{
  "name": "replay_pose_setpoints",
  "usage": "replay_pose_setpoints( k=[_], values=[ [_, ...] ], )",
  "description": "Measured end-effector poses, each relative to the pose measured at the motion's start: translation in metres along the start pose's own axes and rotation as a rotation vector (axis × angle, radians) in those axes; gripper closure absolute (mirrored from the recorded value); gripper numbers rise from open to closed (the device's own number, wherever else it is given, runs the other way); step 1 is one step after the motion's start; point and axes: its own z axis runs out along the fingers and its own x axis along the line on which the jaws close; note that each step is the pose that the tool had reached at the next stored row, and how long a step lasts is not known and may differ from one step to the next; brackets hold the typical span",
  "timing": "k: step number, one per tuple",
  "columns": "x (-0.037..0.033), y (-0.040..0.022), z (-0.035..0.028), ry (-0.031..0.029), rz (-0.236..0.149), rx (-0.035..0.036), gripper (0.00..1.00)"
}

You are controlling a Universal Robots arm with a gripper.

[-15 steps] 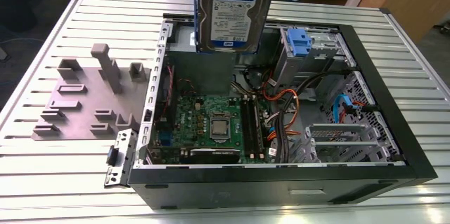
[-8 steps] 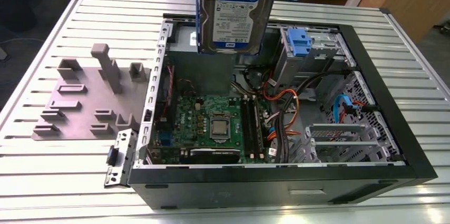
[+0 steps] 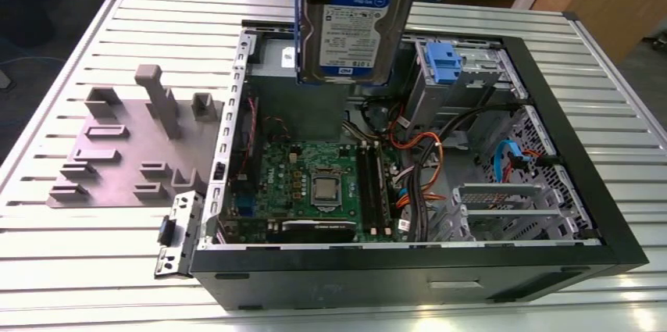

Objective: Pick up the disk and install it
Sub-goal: 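Pick up the disk, then insert the disk into the insertion slot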

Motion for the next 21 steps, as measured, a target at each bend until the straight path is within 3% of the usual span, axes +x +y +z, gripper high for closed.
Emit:
replay_pose_setpoints(
  k=[9, 21],
  values=[
    [0.0001, -0.0155, -0.0002, 0.0001, 0.0, 0.0, 0.64],
    [0.0027, -0.0173, -0.0002, 0.0005, 0.0, 0.0, 0.64]
  ],
)
